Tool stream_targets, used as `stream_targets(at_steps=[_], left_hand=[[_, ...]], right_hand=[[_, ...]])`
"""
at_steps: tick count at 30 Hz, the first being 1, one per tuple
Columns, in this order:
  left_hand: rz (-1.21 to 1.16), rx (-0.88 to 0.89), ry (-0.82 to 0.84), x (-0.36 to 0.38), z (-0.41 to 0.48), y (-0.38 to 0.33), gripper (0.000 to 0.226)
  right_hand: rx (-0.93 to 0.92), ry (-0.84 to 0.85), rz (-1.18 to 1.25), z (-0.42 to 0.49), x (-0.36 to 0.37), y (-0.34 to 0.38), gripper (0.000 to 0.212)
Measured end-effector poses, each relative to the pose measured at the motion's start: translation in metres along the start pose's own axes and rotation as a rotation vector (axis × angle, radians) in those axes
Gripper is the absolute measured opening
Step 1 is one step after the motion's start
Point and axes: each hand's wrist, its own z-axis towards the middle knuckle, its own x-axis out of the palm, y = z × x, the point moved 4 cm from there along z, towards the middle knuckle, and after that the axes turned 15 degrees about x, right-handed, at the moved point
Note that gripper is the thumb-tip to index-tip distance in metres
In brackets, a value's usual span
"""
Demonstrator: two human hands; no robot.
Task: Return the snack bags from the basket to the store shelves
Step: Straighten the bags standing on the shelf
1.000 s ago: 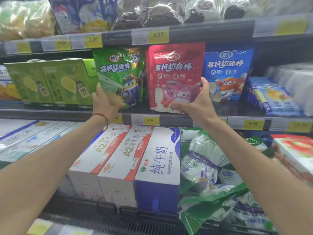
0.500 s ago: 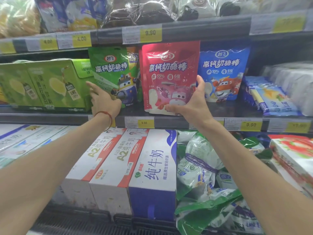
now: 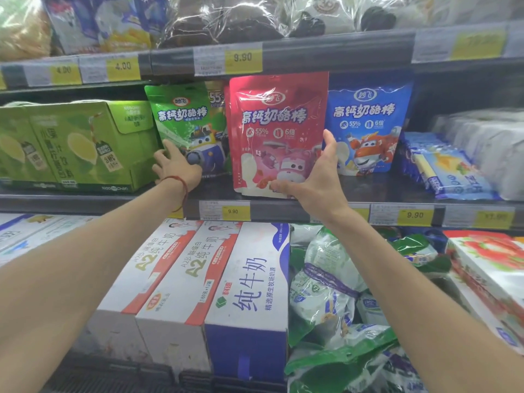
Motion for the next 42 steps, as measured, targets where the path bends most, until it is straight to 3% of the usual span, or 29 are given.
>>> stream_targets(at_steps=[7, 15, 19, 29, 42], left_hand=[[-0.007, 0.112, 0.040, -0.015, -0.014, -0.006, 0.055], [-0.022, 0.253, 0.040, -0.058, -0.055, -0.012, 0.058], [-0.073, 0.296, 0.057, -0.076, -0.079, -0.009, 0.057], [-0.106, 0.303, 0.102, -0.114, -0.139, 0.031, 0.042], [-0.009, -0.036, 0.118, -0.198, -0.268, 0.214, 0.038]], right_hand=[[-0.008, -0.135, -0.081, -0.009, -0.003, 0.006, 0.128], [0.046, -0.384, -0.055, -0.055, 0.005, 0.013, 0.103], [0.096, -0.423, 0.044, -0.083, 0.021, 0.016, 0.088], [0.209, -0.240, 0.190, -0.139, 0.089, 0.019, 0.074], [0.226, 0.292, 0.068, -0.290, 0.269, 0.002, 0.066]])
